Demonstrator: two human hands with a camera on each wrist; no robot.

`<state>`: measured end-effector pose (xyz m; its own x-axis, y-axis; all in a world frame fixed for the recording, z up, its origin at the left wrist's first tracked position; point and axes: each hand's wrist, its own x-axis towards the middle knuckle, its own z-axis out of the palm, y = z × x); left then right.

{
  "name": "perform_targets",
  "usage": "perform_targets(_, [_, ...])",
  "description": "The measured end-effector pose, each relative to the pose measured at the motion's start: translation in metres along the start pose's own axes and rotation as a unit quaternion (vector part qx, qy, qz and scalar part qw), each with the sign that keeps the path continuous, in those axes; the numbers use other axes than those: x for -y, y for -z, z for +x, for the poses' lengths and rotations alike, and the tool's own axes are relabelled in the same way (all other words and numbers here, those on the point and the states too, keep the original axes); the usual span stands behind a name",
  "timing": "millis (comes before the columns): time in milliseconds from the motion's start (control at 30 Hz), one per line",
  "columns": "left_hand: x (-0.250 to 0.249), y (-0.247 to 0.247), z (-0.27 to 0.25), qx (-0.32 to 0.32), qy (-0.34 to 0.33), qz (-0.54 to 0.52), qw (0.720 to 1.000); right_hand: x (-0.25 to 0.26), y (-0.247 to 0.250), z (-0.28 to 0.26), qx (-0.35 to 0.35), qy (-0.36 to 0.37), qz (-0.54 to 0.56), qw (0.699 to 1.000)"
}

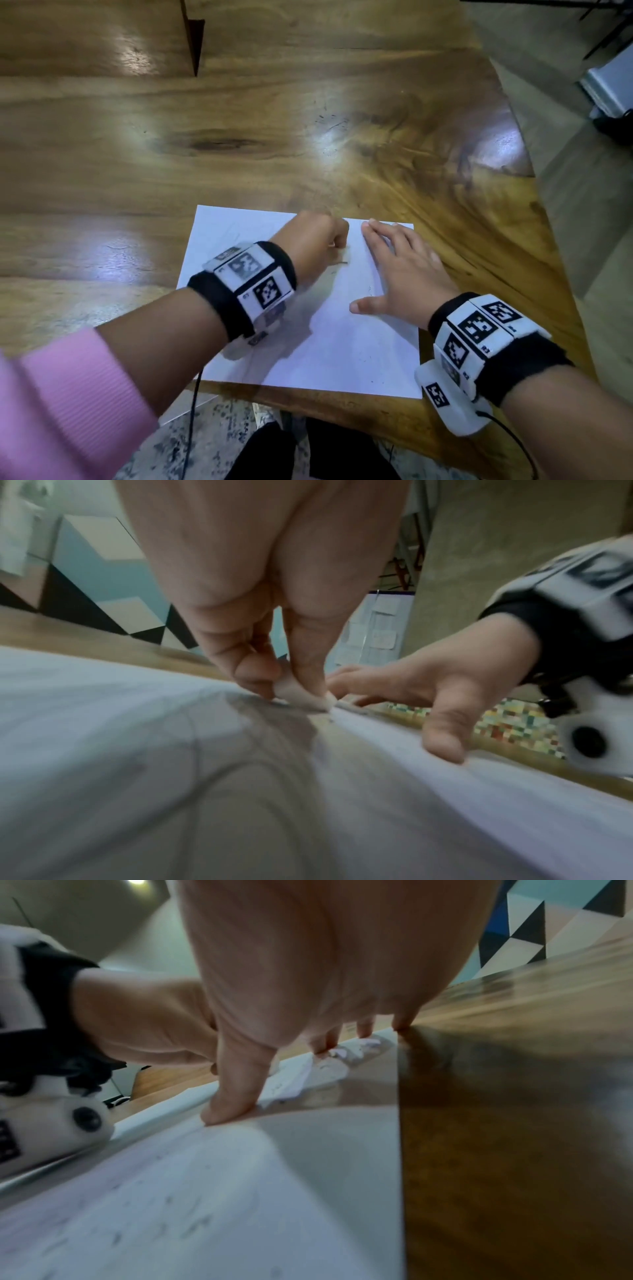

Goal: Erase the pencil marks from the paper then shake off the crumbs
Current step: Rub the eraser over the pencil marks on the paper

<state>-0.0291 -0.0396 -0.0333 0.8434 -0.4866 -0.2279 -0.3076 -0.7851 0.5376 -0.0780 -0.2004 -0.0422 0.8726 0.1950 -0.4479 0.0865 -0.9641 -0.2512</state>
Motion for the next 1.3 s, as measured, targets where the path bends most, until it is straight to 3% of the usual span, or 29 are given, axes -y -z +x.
perform_targets(67, [0.003, -0.003, -0.006, 0.007, -0.002, -0.012, 1.0, 0.0, 0.001, 0.0, 0.004, -0.001, 0.002, 1.0])
perform_targets(200, [0.006, -0.016, -0.06, 0.091, -0.058, -0.026, 0.994, -0.002, 0.001, 0.001, 0.003, 0.002, 0.003, 1.0])
perform_targets(500, [0.002, -0.011, -0.062, 0.105, -0.03, -0.015, 0.994, -0.005, 0.025, 0.004, 0.031, 0.054, -0.054, 0.997])
perform_targets(567, [-0.001, -0.005, -0.048, 0.093, -0.012, -0.013, 0.995, -0.005, 0.027, 0.006, 0.035, 0.056, -0.071, 0.995])
perform_targets(667, [-0.01, 0.003, -0.019, 0.023, 0.023, -0.026, 0.999, -0.004, 0.026, 0.005, 0.034, 0.05, -0.069, 0.996])
perform_targets(767, [-0.012, -0.006, -0.02, 0.01, 0.01, -0.04, 0.999, -0.003, 0.024, 0.005, 0.03, 0.05, -0.073, 0.996])
perform_targets(933, [0.0, -0.019, -0.066, 0.173, -0.053, -0.032, 0.983, -0.003, 0.024, 0.006, 0.032, 0.044, -0.063, 0.997])
perform_targets(1067, [-0.012, -0.01, -0.028, 0.068, -0.051, -0.025, 0.996, -0.002, 0.022, 0.005, 0.025, 0.045, -0.06, 0.997])
perform_targets(1133, [-0.013, -0.013, -0.022, 0.056, -0.047, -0.031, 0.997, -0.003, 0.022, 0.006, 0.025, 0.046, -0.056, 0.997])
perform_targets(1300, [0.0, -0.027, -0.076, 0.207, -0.09, -0.03, 0.974, -0.003, 0.024, 0.005, 0.028, 0.04, -0.045, 0.998])
